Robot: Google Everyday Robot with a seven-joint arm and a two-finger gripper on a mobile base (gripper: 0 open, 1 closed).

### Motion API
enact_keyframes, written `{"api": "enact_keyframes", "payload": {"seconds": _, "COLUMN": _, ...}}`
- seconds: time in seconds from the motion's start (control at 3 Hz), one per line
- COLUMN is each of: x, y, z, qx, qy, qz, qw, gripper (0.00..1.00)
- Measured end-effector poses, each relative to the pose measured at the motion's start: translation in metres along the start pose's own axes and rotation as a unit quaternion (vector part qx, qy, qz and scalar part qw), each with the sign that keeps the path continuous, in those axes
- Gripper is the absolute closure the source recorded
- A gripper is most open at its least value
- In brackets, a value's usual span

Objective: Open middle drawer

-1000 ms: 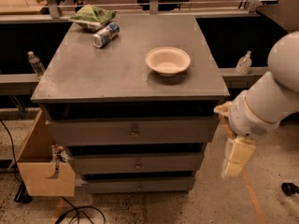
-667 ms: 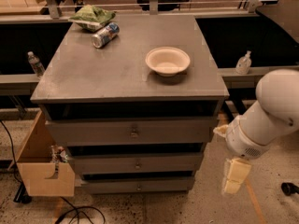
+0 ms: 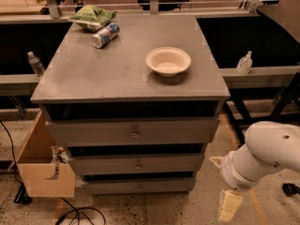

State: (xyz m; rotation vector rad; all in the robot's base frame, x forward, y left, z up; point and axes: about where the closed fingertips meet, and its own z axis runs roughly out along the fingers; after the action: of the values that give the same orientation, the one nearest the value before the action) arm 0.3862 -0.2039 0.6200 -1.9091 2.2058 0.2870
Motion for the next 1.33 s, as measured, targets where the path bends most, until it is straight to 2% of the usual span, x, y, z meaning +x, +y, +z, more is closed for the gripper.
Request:
{"api": "enact_keyframes", "payload": {"seconds": 0.33, "x": 0.0, "y": 0.0, "z": 0.0, "qx": 0.0, "qy": 0.0, "qz": 0.0, "qw": 1.0, "gripper": 0.0}}
{"api": "enact_keyframes", "payload": {"seconds": 0.67, "x": -0.001, "y": -0.008, "z": 0.014, "qx": -0.001, "qy": -0.022, "qz": -0.015, "qw": 0.9997, "gripper": 0.0}}
{"api": "enact_keyframes", "payload": {"seconds": 1.0, "x": -0.005, "y": -0.021, "z": 0.052, "qx": -0.007, "qy": -0.059, "qz": -0.043, "qw": 0.9973, "gripper": 0.0}}
{"api": "enact_keyframes", "payload": {"seconds": 1.33, "x": -0.003, "y": -0.024, "z": 0.059, "qx": -0.008, "qy": -0.061, "qz": -0.044, "qw": 0.9971, "gripper": 0.0}}
